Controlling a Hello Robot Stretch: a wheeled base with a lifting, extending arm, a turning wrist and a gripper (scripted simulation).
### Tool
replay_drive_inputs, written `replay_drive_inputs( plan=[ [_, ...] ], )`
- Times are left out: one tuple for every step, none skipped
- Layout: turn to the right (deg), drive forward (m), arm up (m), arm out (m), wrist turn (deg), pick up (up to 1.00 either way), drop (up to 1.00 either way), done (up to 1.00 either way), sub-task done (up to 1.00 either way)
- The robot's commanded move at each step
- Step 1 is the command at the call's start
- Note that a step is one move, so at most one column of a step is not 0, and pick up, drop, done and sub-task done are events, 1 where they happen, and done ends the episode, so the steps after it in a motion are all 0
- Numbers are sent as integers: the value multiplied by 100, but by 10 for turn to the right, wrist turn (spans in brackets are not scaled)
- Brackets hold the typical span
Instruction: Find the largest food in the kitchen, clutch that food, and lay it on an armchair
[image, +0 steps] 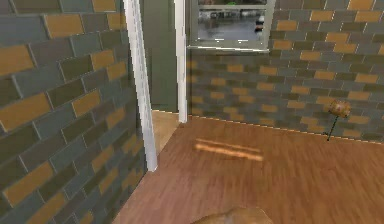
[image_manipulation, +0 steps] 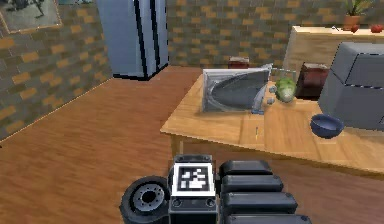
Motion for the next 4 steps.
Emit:
replay_drive_inputs(
  plan=[
    [30, 0, 0, 0, 0, 0, 0, 0, 0],
    [0, 100, 0, 0, 0, 0, 0, 0, 0],
    [0, 65, 0, 0, 0, 0, 0, 0, 0],
    [-450, 0, 0, 0, 0, 0, 0, 0, 0]
  ],
)
